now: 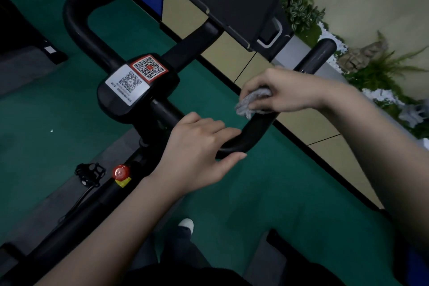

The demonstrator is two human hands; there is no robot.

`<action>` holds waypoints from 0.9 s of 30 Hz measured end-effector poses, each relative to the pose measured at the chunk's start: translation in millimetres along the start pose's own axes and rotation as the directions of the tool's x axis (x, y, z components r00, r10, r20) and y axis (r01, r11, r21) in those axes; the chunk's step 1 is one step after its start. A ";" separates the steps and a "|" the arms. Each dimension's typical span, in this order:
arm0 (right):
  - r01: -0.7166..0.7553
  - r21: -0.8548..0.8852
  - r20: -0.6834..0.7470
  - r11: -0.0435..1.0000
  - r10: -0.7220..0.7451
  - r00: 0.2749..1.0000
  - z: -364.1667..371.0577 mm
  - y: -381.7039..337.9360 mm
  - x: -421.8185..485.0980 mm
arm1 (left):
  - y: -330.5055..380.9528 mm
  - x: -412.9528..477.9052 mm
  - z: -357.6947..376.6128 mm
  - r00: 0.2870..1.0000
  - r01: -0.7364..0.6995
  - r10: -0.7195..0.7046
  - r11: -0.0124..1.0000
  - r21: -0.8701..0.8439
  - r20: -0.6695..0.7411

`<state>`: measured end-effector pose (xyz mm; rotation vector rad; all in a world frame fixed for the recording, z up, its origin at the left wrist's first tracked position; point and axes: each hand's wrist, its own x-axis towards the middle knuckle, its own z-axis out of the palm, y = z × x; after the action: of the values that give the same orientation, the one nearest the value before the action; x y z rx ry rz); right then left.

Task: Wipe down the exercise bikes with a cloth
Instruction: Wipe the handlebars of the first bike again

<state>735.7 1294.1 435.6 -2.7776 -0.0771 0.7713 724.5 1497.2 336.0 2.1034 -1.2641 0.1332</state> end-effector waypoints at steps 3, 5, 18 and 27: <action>0.012 0.077 0.266 0.997 -0.032 0.963 4.4 -13.1 18.4 | 0.5 -0.1 0.5 1.000 0.013 -0.013 1.000 -0.012 0.006; 0.019 0.049 0.348 0.999 -0.035 0.937 9.2 -18.8 26.5 | 0.2 -0.3 1.0 1.000 0.019 -0.019 1.000 -0.023 0.006; -0.045 -0.162 0.151 0.986 0.070 0.986 -6.5 -0.4 15.5 | 2.2 1.8 -1.8 0.998 0.036 -0.036 0.999 -0.012 0.054; 0.009 -0.071 -0.658 0.997 -0.054 0.751 53.3 27.0 -27.9 | 21.8 34.6 0.5 0.984 0.136 -0.141 0.990 0.046 0.111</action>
<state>684.0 1277.0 398.5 -2.9209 -0.0117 -0.2701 724.8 1464.4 360.4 2.2516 -1.1837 -0.0252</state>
